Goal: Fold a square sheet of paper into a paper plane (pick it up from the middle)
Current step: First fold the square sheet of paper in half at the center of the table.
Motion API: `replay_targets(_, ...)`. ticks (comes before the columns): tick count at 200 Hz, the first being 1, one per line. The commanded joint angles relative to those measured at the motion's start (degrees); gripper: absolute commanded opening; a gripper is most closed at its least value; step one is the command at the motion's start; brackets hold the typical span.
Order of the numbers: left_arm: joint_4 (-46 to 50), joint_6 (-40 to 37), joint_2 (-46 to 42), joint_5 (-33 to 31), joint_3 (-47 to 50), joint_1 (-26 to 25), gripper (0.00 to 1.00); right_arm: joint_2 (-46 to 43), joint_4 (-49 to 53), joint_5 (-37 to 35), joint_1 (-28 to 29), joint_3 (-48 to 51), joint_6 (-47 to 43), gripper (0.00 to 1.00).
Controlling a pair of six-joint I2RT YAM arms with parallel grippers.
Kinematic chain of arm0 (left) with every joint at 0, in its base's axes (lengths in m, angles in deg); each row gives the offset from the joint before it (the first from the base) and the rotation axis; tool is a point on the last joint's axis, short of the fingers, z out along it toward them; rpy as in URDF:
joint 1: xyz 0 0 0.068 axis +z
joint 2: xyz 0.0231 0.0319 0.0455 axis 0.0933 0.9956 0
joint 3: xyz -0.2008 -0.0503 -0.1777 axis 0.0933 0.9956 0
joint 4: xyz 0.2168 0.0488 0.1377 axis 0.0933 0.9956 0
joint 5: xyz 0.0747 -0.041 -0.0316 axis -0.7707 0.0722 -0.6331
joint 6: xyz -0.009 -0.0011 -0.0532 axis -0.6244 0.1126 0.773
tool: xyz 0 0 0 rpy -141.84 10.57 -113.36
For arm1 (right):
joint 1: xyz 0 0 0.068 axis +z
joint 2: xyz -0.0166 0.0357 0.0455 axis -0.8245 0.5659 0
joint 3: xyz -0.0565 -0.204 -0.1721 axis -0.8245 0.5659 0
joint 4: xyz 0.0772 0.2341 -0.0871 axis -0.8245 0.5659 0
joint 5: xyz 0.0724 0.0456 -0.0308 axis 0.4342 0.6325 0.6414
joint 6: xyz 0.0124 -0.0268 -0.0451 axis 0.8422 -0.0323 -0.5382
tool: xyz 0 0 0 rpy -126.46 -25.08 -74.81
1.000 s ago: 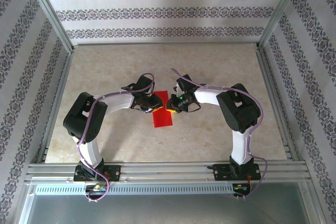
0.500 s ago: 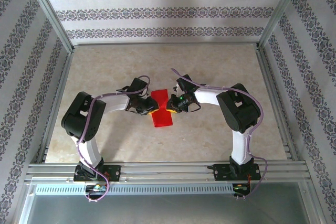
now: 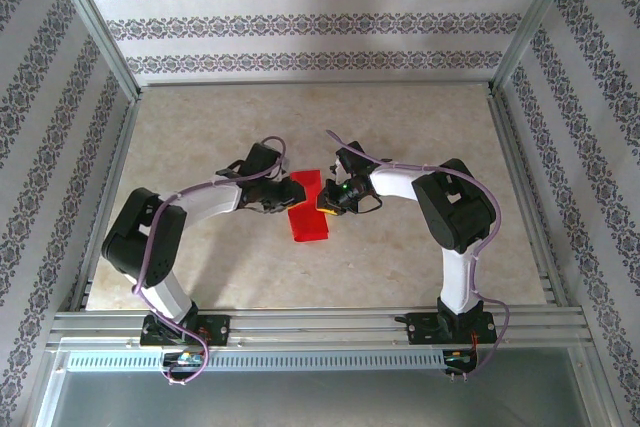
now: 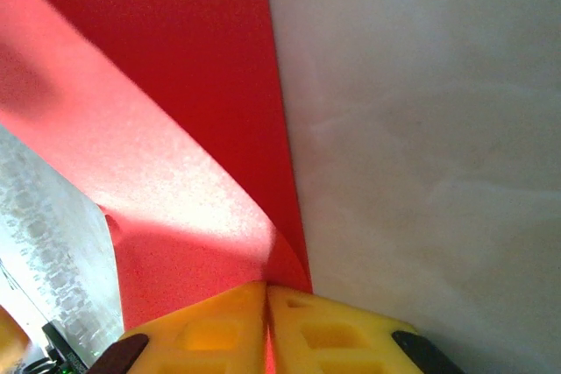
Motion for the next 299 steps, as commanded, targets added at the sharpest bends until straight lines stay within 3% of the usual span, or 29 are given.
replay_targets(1, -5.07, 4.23, 2.7, 1.76, 1.81, -1.35, 0.25, 6.62, 11.52, -12.69, -1.0, 3.6, -1.08, 0.15)
replay_targets(88, -3.7, 0.39, 1.25, 0.13, 12.26, 1.2, 0.23, 7.52, 14.34, -16.08, -0.56, 2.54, -1.37, 0.13)
replay_targets(139, 2.41, -3.56, -9.3, -0.06, 14.91, 5.38, 0.24, 7.28, 16.88, -18.98, -0.47, 1.14, -2.33, 0.13)
replay_targets(160, -2.08, 0.07, -11.78, 1.93, 14.15, 4.65, 0.24, 7.42, 17.07, -18.91, -0.21, 0.88, -2.43, 0.13)
replay_targets(233, -12.03, 8.73, 0.96, 4.94, 7.95, -2.93, 0.22, 7.67, 17.14, -18.58, -0.21, 0.7, -1.99, 0.13)
replay_targets(299, -6.24, 3.11, -1.04, 5.47, 16.31, -2.08, 0.21, 8.17, 17.15, -18.46, -0.29, 0.54, -2.07, 0.13)
